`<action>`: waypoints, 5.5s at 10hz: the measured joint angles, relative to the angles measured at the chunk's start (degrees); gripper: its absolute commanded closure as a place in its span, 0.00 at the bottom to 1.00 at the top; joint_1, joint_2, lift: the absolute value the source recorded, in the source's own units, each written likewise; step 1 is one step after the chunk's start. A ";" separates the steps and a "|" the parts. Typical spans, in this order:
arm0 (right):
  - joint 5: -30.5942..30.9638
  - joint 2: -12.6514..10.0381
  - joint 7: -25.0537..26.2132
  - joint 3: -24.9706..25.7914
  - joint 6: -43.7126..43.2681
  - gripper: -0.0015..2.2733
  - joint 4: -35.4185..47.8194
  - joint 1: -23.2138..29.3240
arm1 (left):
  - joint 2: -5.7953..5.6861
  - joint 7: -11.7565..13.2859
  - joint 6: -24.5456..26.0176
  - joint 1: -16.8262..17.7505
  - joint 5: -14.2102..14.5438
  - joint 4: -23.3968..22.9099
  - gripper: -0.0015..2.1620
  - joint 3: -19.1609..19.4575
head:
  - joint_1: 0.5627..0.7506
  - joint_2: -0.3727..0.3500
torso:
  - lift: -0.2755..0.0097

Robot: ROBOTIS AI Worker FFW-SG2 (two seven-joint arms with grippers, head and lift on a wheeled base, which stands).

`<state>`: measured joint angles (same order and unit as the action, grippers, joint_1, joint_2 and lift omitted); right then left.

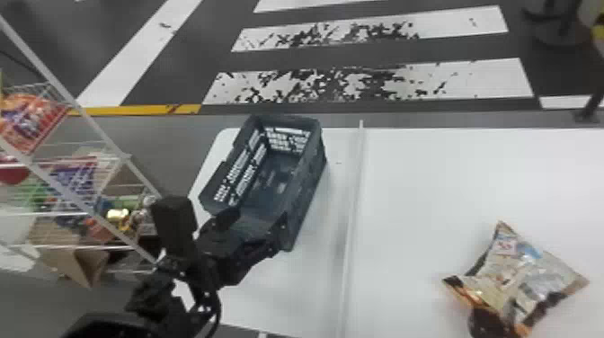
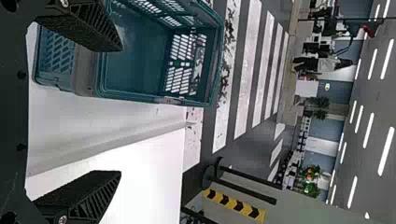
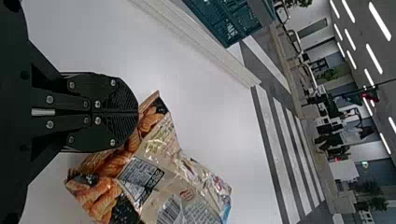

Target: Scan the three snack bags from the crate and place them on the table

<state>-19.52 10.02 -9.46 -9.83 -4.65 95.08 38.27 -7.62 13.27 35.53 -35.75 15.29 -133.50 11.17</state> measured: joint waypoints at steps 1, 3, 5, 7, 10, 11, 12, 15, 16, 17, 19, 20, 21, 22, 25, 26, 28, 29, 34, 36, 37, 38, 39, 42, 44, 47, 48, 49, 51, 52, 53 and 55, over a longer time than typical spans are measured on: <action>-0.96 -0.31 0.21 1.78 2.09 0.89 -0.14 -0.23 | -0.08 0.05 0.09 0.38 0.00 0.06 0.03 -0.07 | 0.70 0.74 | 0.84; -2.38 -0.65 0.32 4.87 4.09 0.89 -0.13 -0.37 | -0.18 0.14 0.01 0.78 0.08 0.25 0.03 -0.13 | 0.70 0.67 | 0.84; -2.93 -1.57 0.84 7.04 4.80 0.89 0.07 -0.58 | -0.20 0.37 -0.06 0.89 0.24 0.27 0.03 -0.19 | 0.70 0.61 | 0.84; -3.51 -1.96 1.22 8.52 5.31 0.89 0.25 -1.15 | -0.28 0.64 -0.04 0.77 0.32 -0.06 0.03 0.03 | 0.70 0.59 | 0.84; -5.06 -2.02 0.17 10.18 3.44 0.89 3.69 1.70 | -0.29 0.51 -0.27 0.80 0.56 0.14 0.03 0.04 | 0.70 0.55 | 0.84; -5.37 -2.02 0.12 10.21 0.64 0.89 6.37 2.96 | -0.29 0.45 -0.35 0.92 0.58 0.27 0.03 -0.03 | 0.70 0.55 | 0.84; -4.82 -2.02 0.39 10.22 -0.74 0.89 7.70 2.02 | -0.29 0.58 -0.35 0.85 0.58 0.14 0.03 -0.07 | 0.70 0.55 | 0.84; -0.76 -2.15 1.13 9.80 -5.70 0.89 1.02 -7.90 | -1.18 0.77 0.30 0.17 0.25 -1.00 0.03 -0.70 | 0.70 0.51 | 0.84; 0.03 -2.28 1.12 9.51 -7.71 0.89 -2.83 -10.56 | -1.74 0.71 0.50 0.20 0.21 -0.98 0.03 -0.77 | 0.70 0.51 | 0.84; 0.45 -2.50 1.12 9.38 -9.54 0.89 -6.44 -12.65 | -2.03 0.70 0.64 0.36 0.24 -0.83 0.03 -0.78 | 0.70 0.50 | 0.84; 1.23 -2.67 1.12 8.97 -12.50 0.89 -12.36 -15.65 | -2.13 0.68 1.02 0.82 0.31 -0.37 0.03 -0.73 | 0.70 0.49 | 0.84; 1.55 -2.73 1.12 8.67 -13.23 0.89 -14.25 -16.36 | -2.13 0.59 1.14 1.29 0.34 0.10 0.03 -0.92 | 0.70 0.49 | 0.84; 1.91 -2.81 1.12 8.30 -13.86 0.89 -15.80 -16.80 | -2.13 0.45 1.18 1.98 0.30 0.82 0.03 -1.49 | 0.70 0.49 | 0.84; 2.30 -3.02 1.12 7.99 -14.39 0.89 -17.02 -17.14 | -2.13 0.42 1.18 2.78 0.27 1.69 0.03 -2.13 | 0.70 0.49 | 0.84; 5.43 -3.99 1.44 6.59 -17.22 0.89 -22.79 -19.30 | -2.17 0.69 0.72 5.18 0.59 4.79 0.03 -3.18 | 0.70 0.51 | 0.84; 7.08 -4.09 1.15 6.15 -19.39 0.89 -26.33 -20.75 | -2.21 0.79 0.47 5.70 0.69 5.56 0.03 -3.20 | 0.70 0.52 | 0.84; 9.19 -3.73 -2.29 6.06 -23.17 0.89 -31.35 -22.51 | -2.41 0.89 0.09 6.29 1.01 6.28 0.03 -2.87 | 0.70 0.54 | 0.84; 9.75 -3.02 -5.17 6.63 -24.72 0.89 -33.33 -23.18 | -2.59 0.96 -0.02 6.37 1.06 6.11 0.03 -2.71 | 0.70 0.55 | 0.84; 11.16 3.75 -16.22 14.22 -24.98 0.89 -36.62 -23.17 | -3.22 1.03 -0.06 5.90 1.38 3.70 0.03 -1.76 | 0.70 0.39 | 0.84; 10.73 5.13 -16.99 17.11 -24.75 0.89 -36.63 -21.56 | -3.59 1.25 -0.43 5.70 2.14 3.03 0.03 -1.31 | 0.70 0.33 | 0.84; 10.49 5.25 -17.11 18.21 -24.79 0.89 -36.63 -20.86 | -3.62 1.44 -0.93 5.65 2.49 3.04 0.03 -1.29 | 0.70 0.30 | 0.84; 10.40 5.27 -17.25 18.75 -24.89 0.89 -36.55 -20.42 | -3.63 1.60 -1.30 5.62 2.63 3.22 0.03 -1.40 | 0.70 0.28 | 0.84; 10.33 5.27 -17.92 19.23 -24.91 0.89 -35.80 -19.88 | -3.64 1.75 -1.59 5.58 2.73 3.26 0.03 -1.45 | 0.70 0.27 | 0.84; 7.81 5.17 -18.66 20.18 -22.34 0.89 -23.69 -13.65 | -3.72 1.60 -3.57 4.78 2.82 2.10 0.03 -1.33 | 0.70 0.29 | 0.84; 5.11 4.57 -18.66 21.94 -19.69 0.87 -13.69 -8.14 | -3.72 0.65 -5.12 4.60 2.62 1.91 0.03 -1.51 | 0.70 0.30 | 0.84; 2.88 3.27 -19.11 27.90 -13.51 0.00 -7.35 -4.78 | -4.02 -0.40 -10.49 3.43 2.03 2.47 0.03 -1.77 | 0.70 0.24 | 0.84; 2.81 2.87 -19.10 29.87 -11.87 0.01 -6.84 -4.33 | -4.03 -0.38 -12.63 2.97 2.07 2.80 0.03 -1.91 | 0.70 0.20 | 0.84; 2.72 2.17 -19.10 31.99 -10.84 0.01 -6.74 -3.99 | -4.45 -0.42 -14.76 2.82 1.97 3.58 0.03 -2.34 | 0.70 0.16 | 0.84; 2.93 1.80 -20.46 36.04 -9.03 0.02 -10.20 -5.85 | -5.51 -0.29 -18.29 2.62 1.89 5.36 0.03 -2.35 | 0.70 0.10 | 0.84; 3.22 2.63 -22.11 37.31 -8.11 0.03 -13.89 -8.20 | -5.71 -0.26 -19.83 2.43 2.02 6.31 0.03 -1.93 | 0.70 0.07 | 0.84; 3.01 3.74 -23.56 37.89 -7.41 0.03 -17.11 -10.02 | -5.90 -0.11 -20.70 2.32 2.08 7.17 0.03 -1.49 | 0.70 0.06 | 0.84; 3.58 6.14 -26.11 38.30 -5.00 0.04 -22.60 -14.02 | -6.24 -0.01 -20.97 2.45 2.25 7.71 0.03 -1.26 | 0.70 0.04 | 0.84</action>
<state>-15.94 16.15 -35.58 28.47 -9.65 72.48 24.26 -13.86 13.26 14.56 -33.30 17.54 -125.79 9.91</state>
